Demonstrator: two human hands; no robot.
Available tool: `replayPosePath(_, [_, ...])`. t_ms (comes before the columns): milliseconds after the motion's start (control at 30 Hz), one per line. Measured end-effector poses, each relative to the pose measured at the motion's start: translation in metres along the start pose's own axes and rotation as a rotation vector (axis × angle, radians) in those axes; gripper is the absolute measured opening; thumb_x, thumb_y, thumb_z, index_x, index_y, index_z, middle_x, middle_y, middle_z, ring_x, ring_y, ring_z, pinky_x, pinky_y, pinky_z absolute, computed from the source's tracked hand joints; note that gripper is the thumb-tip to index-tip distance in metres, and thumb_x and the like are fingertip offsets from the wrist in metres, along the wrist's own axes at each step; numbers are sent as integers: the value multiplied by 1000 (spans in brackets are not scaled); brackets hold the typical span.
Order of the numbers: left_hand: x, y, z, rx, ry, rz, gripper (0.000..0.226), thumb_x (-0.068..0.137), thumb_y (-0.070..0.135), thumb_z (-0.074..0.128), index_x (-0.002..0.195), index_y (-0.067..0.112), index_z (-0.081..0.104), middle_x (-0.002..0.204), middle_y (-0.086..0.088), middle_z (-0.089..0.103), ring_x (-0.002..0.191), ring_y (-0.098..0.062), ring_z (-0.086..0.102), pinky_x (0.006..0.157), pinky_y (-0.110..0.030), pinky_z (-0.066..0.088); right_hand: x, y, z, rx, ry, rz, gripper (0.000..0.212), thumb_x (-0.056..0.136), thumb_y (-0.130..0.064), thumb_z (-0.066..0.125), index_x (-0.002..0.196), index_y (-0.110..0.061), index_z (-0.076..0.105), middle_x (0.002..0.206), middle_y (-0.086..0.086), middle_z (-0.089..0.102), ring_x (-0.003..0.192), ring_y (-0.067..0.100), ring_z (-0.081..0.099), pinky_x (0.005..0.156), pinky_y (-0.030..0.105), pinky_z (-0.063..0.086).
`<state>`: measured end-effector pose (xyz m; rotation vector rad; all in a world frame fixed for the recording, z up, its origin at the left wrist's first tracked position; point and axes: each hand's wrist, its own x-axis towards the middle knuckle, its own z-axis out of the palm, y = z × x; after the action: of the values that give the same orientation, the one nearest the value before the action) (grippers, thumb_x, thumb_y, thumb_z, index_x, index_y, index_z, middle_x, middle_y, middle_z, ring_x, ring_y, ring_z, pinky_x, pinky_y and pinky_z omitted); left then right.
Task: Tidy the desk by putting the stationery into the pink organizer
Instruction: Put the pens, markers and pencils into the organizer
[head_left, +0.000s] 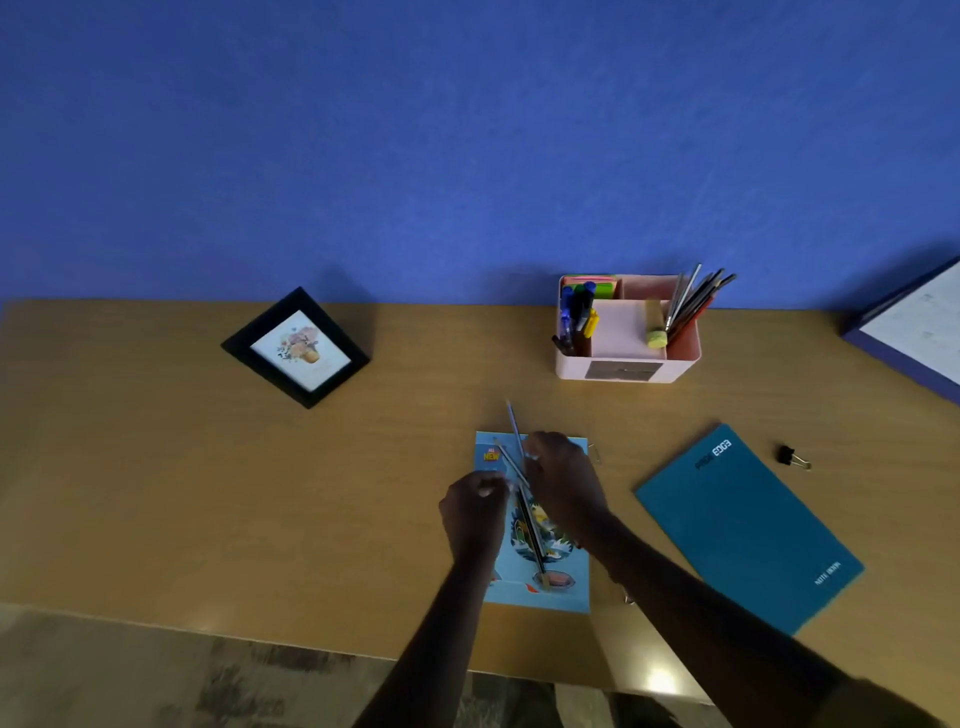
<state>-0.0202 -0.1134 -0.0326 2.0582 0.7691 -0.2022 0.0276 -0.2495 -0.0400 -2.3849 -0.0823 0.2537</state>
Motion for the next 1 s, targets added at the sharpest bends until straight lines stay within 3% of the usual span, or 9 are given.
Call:
replayPosePath(67, [6,1,1,-2,-9,-16,13,86,31,81,95,23,86,86,9,82,78,-5,75,76,-22,56,21,-8,4,-47,23,12,5,100,-14,62,98,-13,67,93,7,67,83,22,65,65,30,42])
replayPosePath(167, [11,2,2,-8,-17,-38,11,85,27,82,94,22,85,86,8,81,77,-4,72,70,-17,51,45,-15,10,-107,48,1,9,103,-13,57,100,-10,66,91,11,66,81,27,64,63,33,43])
replayPosePath(333, [27,-1,4,8,-35,-58,20,83,33,82,99,22,85,84,5,82,78,-9,76,78,-27,61,70,-19,17,-206,25,35,7,101,-13,59,97,-11,64,92,12,67,82,32,65,64,32,43])
replayPosePath(467, [41,1,3,0,-38,-66,23,83,34,83,102,22,84,86,4,82,80,-11,76,80,-30,62,79,-24,20,-273,9,56,6,102,-17,61,103,-12,63,95,10,67,84,30,68,67,39,59])
replayPosePath(567, [50,0,3,-1,-23,-61,24,81,36,84,102,23,84,88,7,82,81,-9,77,83,-33,63,83,-28,23,-316,-22,73,9,98,-10,63,107,-13,61,95,9,66,85,29,69,69,43,62])
replayPosePath(800, [60,6,7,22,-8,-65,23,85,42,82,96,21,83,86,4,82,84,-13,76,80,-31,61,83,-32,6,-219,33,66,6,96,-10,59,100,-8,63,92,11,62,82,31,67,63,31,41])
replayPosePath(1000, [70,13,12,37,6,-117,27,81,45,82,90,20,83,80,2,81,83,-19,78,85,-35,63,63,-42,-55,19,228,-75,26,90,-9,71,116,-13,70,103,6,72,84,17,69,69,36,63])
